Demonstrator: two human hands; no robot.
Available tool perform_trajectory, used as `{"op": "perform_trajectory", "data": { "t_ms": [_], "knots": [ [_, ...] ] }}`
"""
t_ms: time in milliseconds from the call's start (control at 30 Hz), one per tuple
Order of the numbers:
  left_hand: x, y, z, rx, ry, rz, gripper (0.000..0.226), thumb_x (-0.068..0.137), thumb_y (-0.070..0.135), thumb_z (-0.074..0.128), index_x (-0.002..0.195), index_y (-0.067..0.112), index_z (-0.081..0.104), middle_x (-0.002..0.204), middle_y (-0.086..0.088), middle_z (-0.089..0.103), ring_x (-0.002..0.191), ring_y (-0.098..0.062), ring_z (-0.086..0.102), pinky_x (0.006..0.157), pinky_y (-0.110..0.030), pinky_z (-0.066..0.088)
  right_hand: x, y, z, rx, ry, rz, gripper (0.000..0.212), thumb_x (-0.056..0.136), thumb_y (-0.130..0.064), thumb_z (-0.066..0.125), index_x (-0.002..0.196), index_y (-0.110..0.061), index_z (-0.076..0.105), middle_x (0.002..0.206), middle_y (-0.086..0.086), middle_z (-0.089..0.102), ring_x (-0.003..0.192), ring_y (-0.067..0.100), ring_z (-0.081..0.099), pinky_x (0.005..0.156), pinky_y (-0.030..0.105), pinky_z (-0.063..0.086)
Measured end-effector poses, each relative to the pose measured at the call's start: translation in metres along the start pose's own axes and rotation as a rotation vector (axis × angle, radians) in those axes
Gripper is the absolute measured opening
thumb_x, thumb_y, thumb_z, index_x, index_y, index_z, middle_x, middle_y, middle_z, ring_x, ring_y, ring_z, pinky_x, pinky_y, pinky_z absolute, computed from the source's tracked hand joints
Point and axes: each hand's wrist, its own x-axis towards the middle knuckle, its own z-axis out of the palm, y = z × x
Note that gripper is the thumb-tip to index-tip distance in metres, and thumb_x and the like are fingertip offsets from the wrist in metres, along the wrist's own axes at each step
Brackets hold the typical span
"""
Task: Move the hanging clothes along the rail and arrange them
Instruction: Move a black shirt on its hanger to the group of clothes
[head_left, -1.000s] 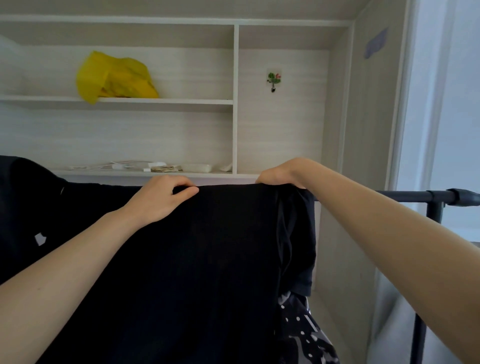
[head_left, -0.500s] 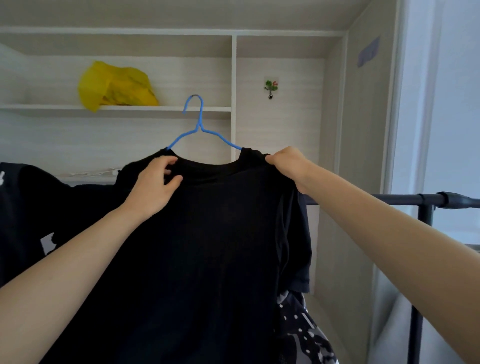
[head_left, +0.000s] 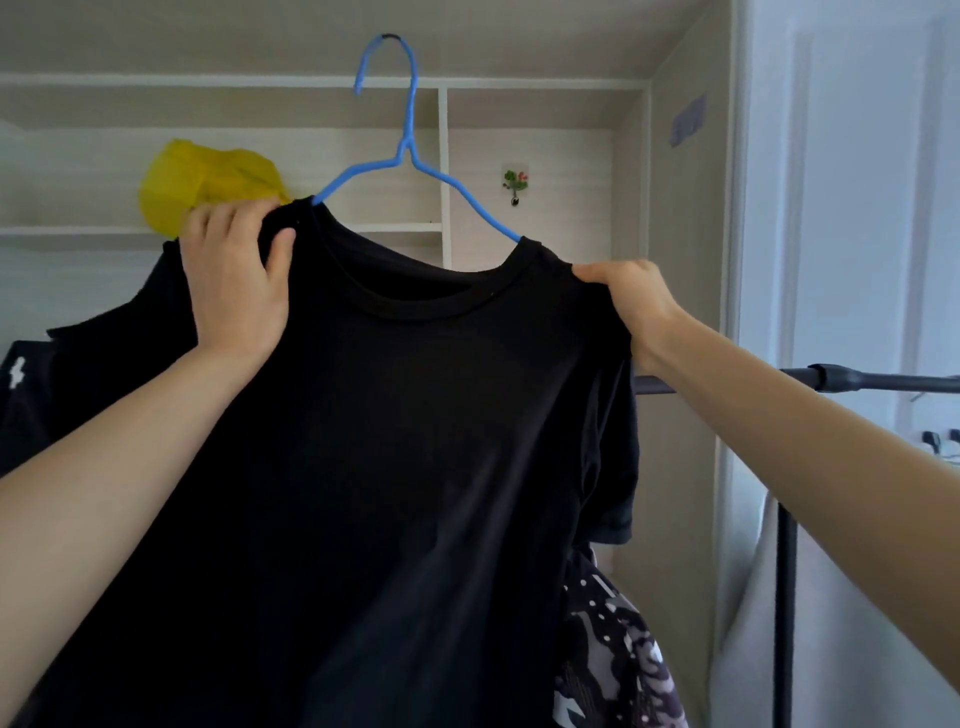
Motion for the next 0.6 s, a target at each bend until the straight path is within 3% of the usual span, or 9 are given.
{"op": "perform_trajectory", "data": {
  "t_ms": [167,267,333,433,600],
  "knots": [
    [-0.006,0.017,-0.009,-0.071,-0.009,-0.006,0.036,0.096,0.034,0.045,0.106,0.005,0.063,0.101,-0.018,0.063,0.096,-0.038,0.054,0.085,-0.046,0.038,-0.023,0.0,-0.027,-0.023,0.039,-0.021,0.017,0.084,-0.023,0.064,0.087,-0.007,0.068,0.073,0.003,0.068,0.063,0.016,0.066,0.053,0.024,0.053],
    [-0.018,0.035,-0.015,-0.112,-0.005,-0.003,0.035,0.096,0.034,0.047,0.107,0.007,0.065,0.102,-0.015,0.066,0.097,-0.036,0.057,0.086,-0.046,0.041,-0.033,0.004,-0.048,-0.185,0.086,-0.122,0.029,0.085,-0.03,0.065,0.082,-0.001,0.067,0.064,0.003,0.059,0.058,0.015,0.058,0.047,0.019,0.047],
    [-0.025,0.046,-0.018,-0.155,-0.005,0.008,0.033,0.096,0.034,0.049,0.108,0.009,0.067,0.101,-0.013,0.067,0.096,-0.034,0.06,0.086,-0.047,0.042,-0.039,0.009,-0.059,-0.39,0.119,-0.279,0.04,0.086,-0.037,0.063,0.08,0.003,0.065,0.064,0.009,0.053,0.058,0.014,0.051,0.052,0.022,0.042],
    [-0.038,0.072,-0.025,-0.185,-0.001,0.027,0.031,0.097,0.032,0.049,0.113,0.013,0.067,0.093,-0.013,0.065,0.089,-0.032,0.059,0.083,-0.044,0.039,-0.053,0.016,-0.081,-0.575,0.097,-0.424,0.036,0.09,-0.039,0.058,0.077,-0.006,0.064,0.064,0.009,0.055,0.06,0.013,0.049,0.058,0.024,0.039],
    [-0.06,0.122,-0.041,-0.186,-0.029,0.03,0.031,0.097,0.033,0.048,0.116,0.018,0.067,0.089,-0.008,0.064,0.088,-0.029,0.057,0.081,-0.038,0.032,-0.079,0.023,-0.129,-0.651,0.087,-0.442,0.03,0.093,-0.038,0.053,0.075,-0.016,0.063,0.064,0.001,0.056,0.062,0.012,0.051,0.059,0.026,0.04]
  ]
}}
